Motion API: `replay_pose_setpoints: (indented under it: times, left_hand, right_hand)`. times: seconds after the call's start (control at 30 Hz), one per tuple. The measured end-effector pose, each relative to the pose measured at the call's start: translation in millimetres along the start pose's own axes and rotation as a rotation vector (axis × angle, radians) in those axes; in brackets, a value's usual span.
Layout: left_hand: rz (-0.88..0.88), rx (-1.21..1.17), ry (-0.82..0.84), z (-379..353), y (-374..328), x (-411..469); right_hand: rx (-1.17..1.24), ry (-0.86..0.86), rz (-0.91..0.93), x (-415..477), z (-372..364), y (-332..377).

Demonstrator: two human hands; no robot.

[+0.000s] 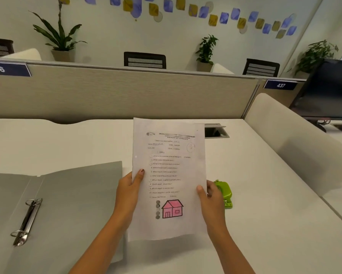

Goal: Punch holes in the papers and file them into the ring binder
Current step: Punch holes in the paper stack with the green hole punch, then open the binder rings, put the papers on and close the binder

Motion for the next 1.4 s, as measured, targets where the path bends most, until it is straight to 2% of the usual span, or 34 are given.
replay_pose_setpoints:
  times: [0.1,0.2,0.43,0.83,0.93,1.03,1.23,1.4]
  left_hand:
    - [0.073,0.021,0.018,2.8,21.1,9.2]
    - [0.118,0.140,0.017,6.1,38.4,18.9]
    - [0.117,0.420,-0.049,4.6,66.9,29.6]
    - [0.034,0.468,-0.194,5.0,77.3,23.1]
    - [-0.038,0.497,-0.204,6.3,73.8,18.2]
    - [-0.138,0.494,-0.228,10.6,64.4,11.9]
    - [-0.285,0.407,-0.292,32.5,35.5,-5.8]
    - [-0.386,0.393,-0.357,71.1,20.3,-15.1]
  right_hand:
    - [-0.015,-0.033,-0.007,-0.7,6.0,-5.9]
    - [-0.034,-0.074,-0.075,3.9,13.4,-15.0]
    - [-0.199,-0.100,-0.154,9.1,10.6,-40.7]
    - [-0.371,-0.119,-0.088,7.9,6.3,-61.6]
    - [-0.453,-0.146,0.003,5.2,4.9,-61.2]
    - [-0.562,-0.184,0.209,3.3,1.9,-49.9]
    - [-0.439,-0.109,0.507,-14.8,-30.1,0.8]
    - [-0.340,0.002,0.654,-47.1,-80.0,41.2]
Point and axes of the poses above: each hand's wrist, its own x-axis towards the middle knuckle, its own z-axis out of the back of the hand, y = z × x, the point moved 3 cm from there along x, towards the middle knuckle, and after that the axes turned 4 degrees about z, right-handed, at the moved point
